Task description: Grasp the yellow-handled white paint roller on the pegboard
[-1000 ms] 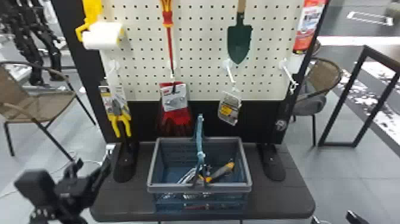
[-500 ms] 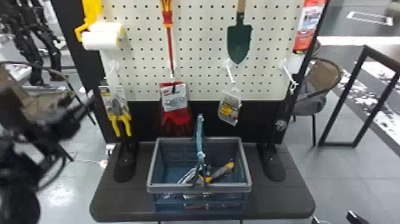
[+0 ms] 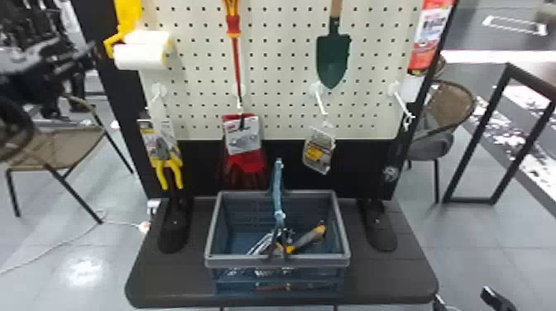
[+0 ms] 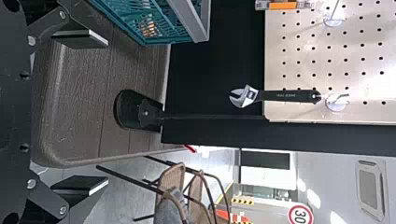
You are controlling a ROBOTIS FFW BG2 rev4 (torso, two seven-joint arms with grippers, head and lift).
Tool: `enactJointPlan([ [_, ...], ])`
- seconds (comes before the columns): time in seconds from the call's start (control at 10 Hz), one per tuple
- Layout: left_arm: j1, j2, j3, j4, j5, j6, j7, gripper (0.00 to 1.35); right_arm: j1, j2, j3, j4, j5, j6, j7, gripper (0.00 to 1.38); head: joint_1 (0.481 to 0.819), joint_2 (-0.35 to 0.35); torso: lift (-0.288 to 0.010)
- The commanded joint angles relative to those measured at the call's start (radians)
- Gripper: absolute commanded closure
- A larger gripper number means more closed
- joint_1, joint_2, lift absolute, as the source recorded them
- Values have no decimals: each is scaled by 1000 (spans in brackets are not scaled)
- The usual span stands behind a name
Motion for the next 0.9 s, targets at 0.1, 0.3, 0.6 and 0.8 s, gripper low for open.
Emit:
enactJointPlan([
  [0.1, -133, 114, -80, 133, 155, 67, -83, 470, -14, -3, 0, 4, -2, 0, 0, 249, 549, 0, -100],
  [0.3, -211, 165, -181, 210, 285, 77, -150, 469, -13, -4, -2, 4, -5, 0, 1, 249, 549, 0, -100],
  [0.6, -269, 188, -276, 268, 283, 85, -239, 478, -22, -7, -2, 7, -8, 0, 1, 249, 549, 0, -100],
  [0.8, -281, 200, -293, 301, 283, -16, -247, 1217, -22, -15, -2, 7, -16, 0, 1, 249, 549, 0, -100],
])
